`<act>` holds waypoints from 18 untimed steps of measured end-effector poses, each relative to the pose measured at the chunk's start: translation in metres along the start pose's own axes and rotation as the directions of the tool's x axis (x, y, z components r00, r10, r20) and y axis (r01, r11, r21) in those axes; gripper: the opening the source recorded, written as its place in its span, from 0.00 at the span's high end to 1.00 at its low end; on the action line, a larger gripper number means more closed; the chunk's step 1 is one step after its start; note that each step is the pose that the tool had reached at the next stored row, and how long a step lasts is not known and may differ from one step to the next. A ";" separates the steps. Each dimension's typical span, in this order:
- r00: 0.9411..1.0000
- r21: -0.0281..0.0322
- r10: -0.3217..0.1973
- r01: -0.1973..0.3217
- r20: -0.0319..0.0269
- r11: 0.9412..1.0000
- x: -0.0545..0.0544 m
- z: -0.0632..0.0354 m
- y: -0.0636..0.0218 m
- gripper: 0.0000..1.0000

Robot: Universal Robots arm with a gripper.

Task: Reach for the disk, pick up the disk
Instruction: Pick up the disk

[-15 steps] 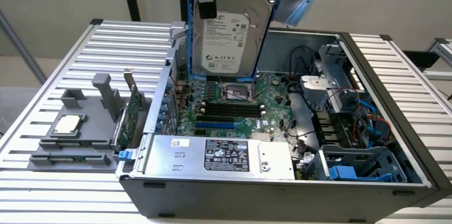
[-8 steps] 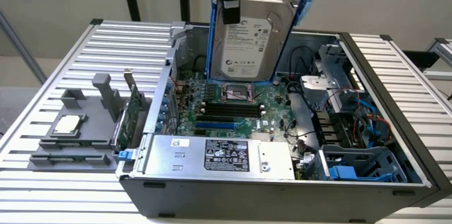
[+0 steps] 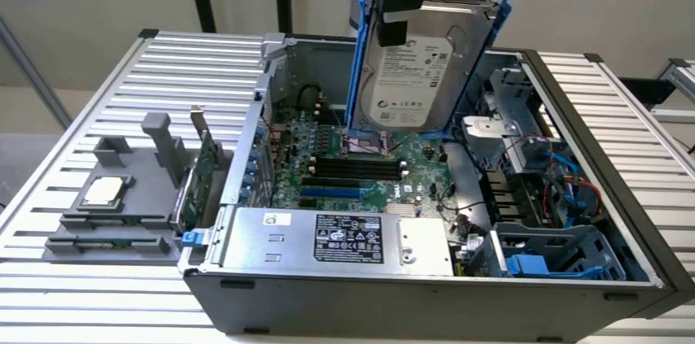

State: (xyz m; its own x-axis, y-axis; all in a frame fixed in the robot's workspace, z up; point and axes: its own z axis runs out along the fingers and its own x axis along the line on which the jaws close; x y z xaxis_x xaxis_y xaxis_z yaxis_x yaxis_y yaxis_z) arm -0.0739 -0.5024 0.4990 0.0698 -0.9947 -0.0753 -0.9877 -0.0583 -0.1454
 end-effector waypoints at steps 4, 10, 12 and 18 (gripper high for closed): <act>1.000 0.004 0.000 0.000 0.000 1.000 0.006 0.0028 -0.0151 0.67; 1.000 0.009 0.000 0.000 0.000 1.000 0.016 0.0075 -0.0382 0.67; 1.000 0.010 -0.001 0.001 0.000 1.000 0.020 0.0092 -0.0460 0.67; 1.000 0.014 -0.001 0.001 0.000 1.000 0.029 0.0140 -0.0695 0.67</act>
State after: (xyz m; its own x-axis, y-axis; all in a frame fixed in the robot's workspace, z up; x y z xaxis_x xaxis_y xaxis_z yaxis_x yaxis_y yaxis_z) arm -0.0012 -0.5262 0.4930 0.0707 -0.9947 -0.0751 -0.9856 -0.0580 -0.1590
